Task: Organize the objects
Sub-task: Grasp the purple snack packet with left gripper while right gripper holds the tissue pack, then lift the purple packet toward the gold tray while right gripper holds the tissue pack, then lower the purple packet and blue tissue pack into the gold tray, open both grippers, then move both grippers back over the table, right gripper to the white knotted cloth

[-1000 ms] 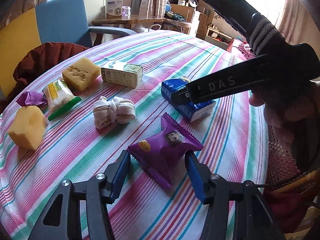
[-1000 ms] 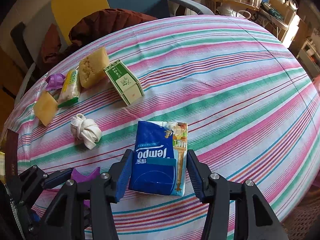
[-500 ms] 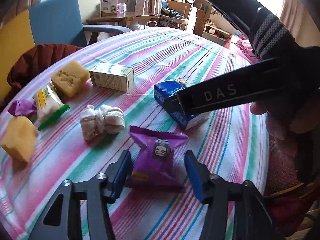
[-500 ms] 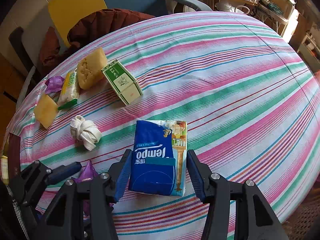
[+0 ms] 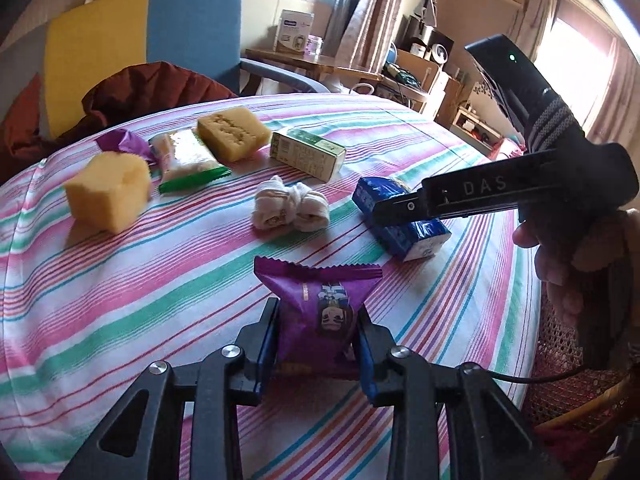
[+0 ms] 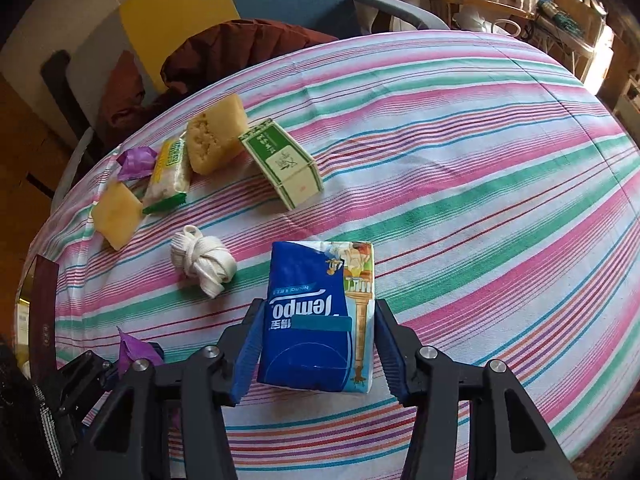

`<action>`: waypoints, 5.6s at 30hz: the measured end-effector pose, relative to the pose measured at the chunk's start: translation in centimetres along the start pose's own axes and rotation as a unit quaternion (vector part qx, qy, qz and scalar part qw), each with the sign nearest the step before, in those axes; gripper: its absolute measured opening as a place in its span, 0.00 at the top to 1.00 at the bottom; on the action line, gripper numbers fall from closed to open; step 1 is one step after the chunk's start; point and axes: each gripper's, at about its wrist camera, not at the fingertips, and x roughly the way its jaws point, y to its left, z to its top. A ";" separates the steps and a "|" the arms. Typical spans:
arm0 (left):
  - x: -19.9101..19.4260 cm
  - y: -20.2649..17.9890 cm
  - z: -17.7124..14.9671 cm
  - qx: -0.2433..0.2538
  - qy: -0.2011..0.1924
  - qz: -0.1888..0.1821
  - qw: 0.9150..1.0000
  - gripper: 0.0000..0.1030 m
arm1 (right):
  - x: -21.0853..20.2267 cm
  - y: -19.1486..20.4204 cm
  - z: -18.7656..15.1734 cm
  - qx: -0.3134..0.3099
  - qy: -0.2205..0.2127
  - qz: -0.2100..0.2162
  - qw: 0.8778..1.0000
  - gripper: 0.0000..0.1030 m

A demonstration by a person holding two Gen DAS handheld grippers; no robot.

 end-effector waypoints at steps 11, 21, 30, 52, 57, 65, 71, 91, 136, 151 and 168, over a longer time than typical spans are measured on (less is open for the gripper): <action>-4.1 1.7 -3.7 -0.050 -0.032 0.024 0.998 0.67 | 0.6 3.2 -0.9 -0.042 0.003 0.076 0.996 0.49; -10.0 4.2 -6.5 -0.111 -0.068 0.033 0.991 0.67 | 0.1 6.1 -1.8 -0.096 -0.012 0.120 0.988 0.49; -16.2 7.5 -7.7 -0.159 -0.122 0.061 0.978 0.67 | 0.0 8.8 -3.4 -0.155 -0.023 0.121 0.980 0.49; -27.8 25.6 -14.9 -0.382 -0.163 0.205 0.886 0.67 | -3.5 17.1 -7.5 -0.202 -0.074 0.192 0.957 0.49; -28.2 28.2 -16.7 -0.418 -0.154 0.211 0.870 0.67 | -4.9 20.7 -8.7 -0.218 -0.080 0.227 0.946 0.49; -28.8 29.6 -17.7 -0.457 -0.146 0.229 0.847 0.49 | -6.1 25.5 -10.6 -0.254 -0.081 0.258 0.929 0.49; -29.7 29.2 -17.7 -0.490 -0.162 0.216 0.829 0.43 | -5.8 28.1 -11.9 -0.283 -0.073 0.260 0.920 0.49; -33.7 27.2 -16.3 -0.511 -0.185 0.264 0.797 0.43 | -2.1 42.6 -12.4 -0.338 -0.003 0.263 0.904 0.49; -30.9 22.6 -12.3 -0.413 -0.196 0.223 0.861 0.42 | -3.0 36.4 -10.1 -0.292 -0.062 0.175 0.938 0.24; -22.6 12.5 -8.3 -0.245 -0.126 0.120 0.954 0.40 | -0.1 21.6 -8.6 -0.194 -0.049 0.084 0.976 0.23; -17.6 6.3 -8.8 -0.182 -0.070 0.057 0.979 0.40 | 4.1 10.0 0.8 -0.067 -0.103 0.011 0.992 0.40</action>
